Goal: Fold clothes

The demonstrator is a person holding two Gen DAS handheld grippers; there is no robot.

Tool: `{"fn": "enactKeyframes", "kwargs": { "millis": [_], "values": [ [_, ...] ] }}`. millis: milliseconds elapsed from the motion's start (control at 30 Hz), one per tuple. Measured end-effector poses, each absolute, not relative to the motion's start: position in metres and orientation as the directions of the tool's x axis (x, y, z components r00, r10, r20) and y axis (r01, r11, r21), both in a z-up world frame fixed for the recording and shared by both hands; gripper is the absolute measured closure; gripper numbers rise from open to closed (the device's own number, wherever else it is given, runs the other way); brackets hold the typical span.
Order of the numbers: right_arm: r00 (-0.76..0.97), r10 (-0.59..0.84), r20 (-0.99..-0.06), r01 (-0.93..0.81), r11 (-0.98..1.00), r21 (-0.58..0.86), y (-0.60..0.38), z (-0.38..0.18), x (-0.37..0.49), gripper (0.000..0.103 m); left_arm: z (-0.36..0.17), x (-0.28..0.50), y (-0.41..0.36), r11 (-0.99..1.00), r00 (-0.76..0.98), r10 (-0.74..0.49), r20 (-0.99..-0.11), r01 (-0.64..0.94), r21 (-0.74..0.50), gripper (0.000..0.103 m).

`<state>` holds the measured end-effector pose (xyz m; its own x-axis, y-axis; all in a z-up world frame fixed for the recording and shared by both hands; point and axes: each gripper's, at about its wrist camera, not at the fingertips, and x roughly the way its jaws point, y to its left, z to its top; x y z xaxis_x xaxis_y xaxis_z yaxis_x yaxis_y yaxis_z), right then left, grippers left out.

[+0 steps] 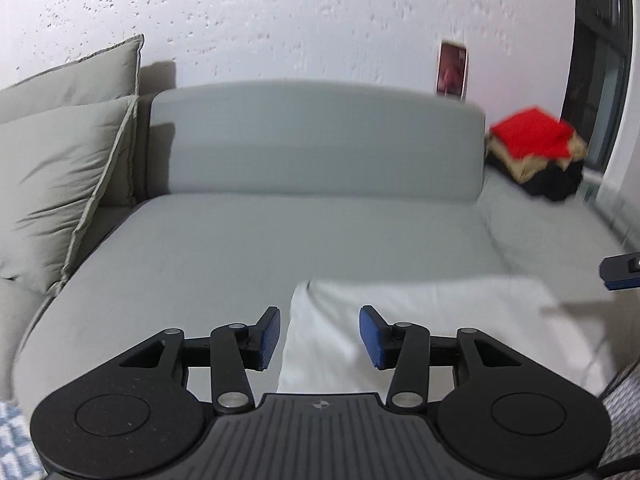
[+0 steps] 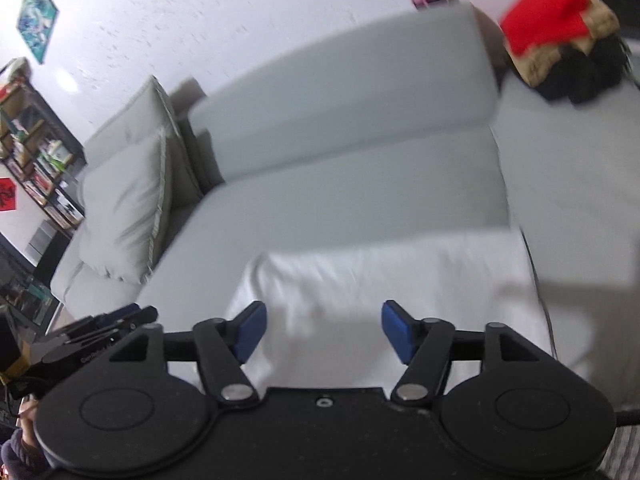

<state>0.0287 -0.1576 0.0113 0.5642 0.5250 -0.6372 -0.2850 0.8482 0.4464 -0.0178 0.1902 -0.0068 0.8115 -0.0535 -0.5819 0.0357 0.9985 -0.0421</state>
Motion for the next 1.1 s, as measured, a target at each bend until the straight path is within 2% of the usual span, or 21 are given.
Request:
{"fn": "enactKeyframes", "kwargs": {
  "millis": [133,233,300,367,400,567,700,767,800,867,900,1033,1100],
  "values": [
    [0.604,0.523,-0.601,-0.314,0.849,0.424,-0.146,0.021,0.053,0.033,-0.006,0.008,0.201,0.999,0.824,-0.042,-0.564,0.02,-0.046,0.047],
    [0.609,0.526,-0.594,-0.317,0.848,0.425,-0.135,0.007,0.077,0.033,-0.029,0.04,0.225,0.99,0.782,-0.073,-0.619,-0.02,-0.142,0.049],
    [0.586,0.523,-0.619,-0.309,0.851,0.425,-0.124,-0.013,0.094,0.043,-0.051,0.064,0.242,0.971,0.743,-0.105,-0.661,-0.067,-0.229,0.054],
    [0.537,0.531,-0.656,-0.281,0.846,0.454,-0.117,-0.039,0.111,0.066,-0.075,0.086,0.259,0.941,0.706,-0.15,-0.692,-0.113,-0.319,0.059],
    [0.507,0.536,-0.674,-0.264,0.842,0.471,-0.114,-0.054,0.119,0.066,-0.087,0.098,0.268,0.92,0.688,-0.178,-0.704,-0.137,-0.366,0.061],
    [0.376,0.533,-0.758,-0.124,0.84,0.529,-0.11,-0.12,0.147,0.066,-0.135,0.157,0.295,0.781,0.6,-0.374,-0.707,-0.208,-0.589,0.06],
    [0.343,0.517,-0.784,-0.048,0.843,0.535,-0.117,-0.148,0.15,0.067,-0.158,0.198,0.293,0.741,0.536,-0.458,-0.71,-0.211,-0.637,0.051],
    [0.346,0.534,-0.772,-0.041,0.83,0.556,-0.121,-0.15,0.149,0.067,-0.169,0.215,0.289,0.727,0.492,-0.502,-0.711,-0.205,-0.655,0.051],
    [0.345,0.536,-0.771,-0.045,0.83,0.557,-0.122,-0.15,0.148,0.067,-0.174,0.223,0.286,0.716,0.467,-0.528,-0.709,-0.203,-0.667,0.055],
    [0.344,0.538,-0.77,-0.051,0.829,0.556,-0.122,-0.15,0.147,0.067,-0.183,0.232,0.282,0.706,0.435,-0.556,-0.708,-0.204,-0.679,0.076],
    [0.344,0.537,-0.77,-0.054,0.831,0.554,-0.121,-0.149,0.146,0.067,-0.184,0.234,0.279,0.706,0.431,-0.557,-0.71,-0.205,-0.678,0.096],
    [0.348,0.53,-0.774,-0.068,0.837,0.543,-0.119,-0.147,0.145,0.066,-0.175,0.225,0.277,0.725,0.522,-0.489,-0.699,-0.203,-0.658,0.099],
    [0.347,0.527,-0.775,-0.078,0.84,0.537,-0.12,-0.146,0.146,0.066,-0.166,0.211,0.285,0.735,0.606,-0.406,-0.684,-0.228,-0.639,0.101]
  ]
}}
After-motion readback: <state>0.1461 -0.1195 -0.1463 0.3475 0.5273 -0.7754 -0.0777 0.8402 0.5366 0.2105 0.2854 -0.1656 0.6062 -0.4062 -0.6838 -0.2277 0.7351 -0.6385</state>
